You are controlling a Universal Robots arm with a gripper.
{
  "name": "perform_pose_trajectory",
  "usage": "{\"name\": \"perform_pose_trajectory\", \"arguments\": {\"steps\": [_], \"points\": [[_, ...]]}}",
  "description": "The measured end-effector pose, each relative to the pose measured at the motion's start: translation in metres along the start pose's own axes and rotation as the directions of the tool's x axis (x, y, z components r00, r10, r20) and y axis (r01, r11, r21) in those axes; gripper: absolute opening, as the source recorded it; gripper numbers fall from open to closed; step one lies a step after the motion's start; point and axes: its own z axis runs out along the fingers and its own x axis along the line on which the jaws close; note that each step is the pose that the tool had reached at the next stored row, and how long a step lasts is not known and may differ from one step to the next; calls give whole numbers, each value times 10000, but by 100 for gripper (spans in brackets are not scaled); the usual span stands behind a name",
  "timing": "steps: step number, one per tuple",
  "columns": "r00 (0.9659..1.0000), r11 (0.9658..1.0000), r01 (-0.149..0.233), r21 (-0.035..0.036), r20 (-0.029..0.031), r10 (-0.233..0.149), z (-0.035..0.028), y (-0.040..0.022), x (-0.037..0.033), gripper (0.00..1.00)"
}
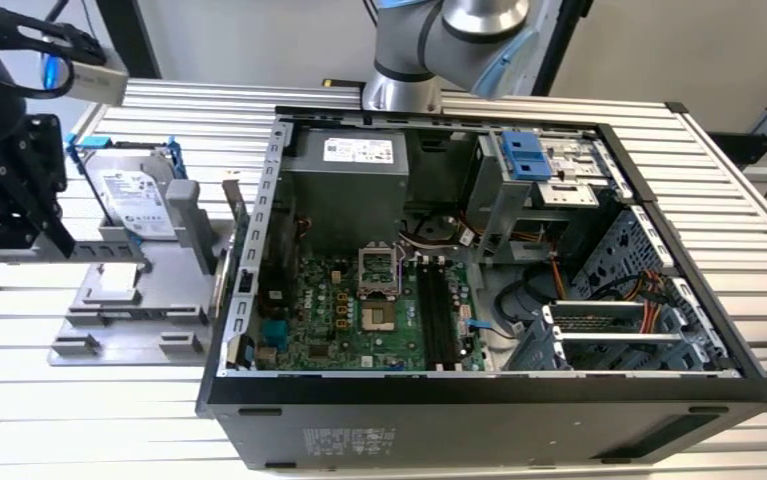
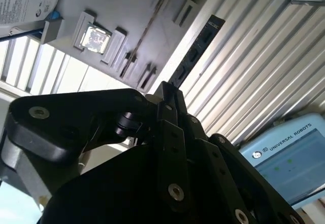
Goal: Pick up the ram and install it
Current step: 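Pick up the ram and move it above insertion slot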
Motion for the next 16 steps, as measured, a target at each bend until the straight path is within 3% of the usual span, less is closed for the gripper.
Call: {"name": "perform_pose_trajectory", "arguments": {"steps": [9,14,16], "points": [[10000,10000,0,0,0,0,-318,2,-19,0],[10000,10000,0,1,1,0,-330,2,-20,0],[10000,10000,-2,-3,-2,2,-332,-33,-21,0]]}}
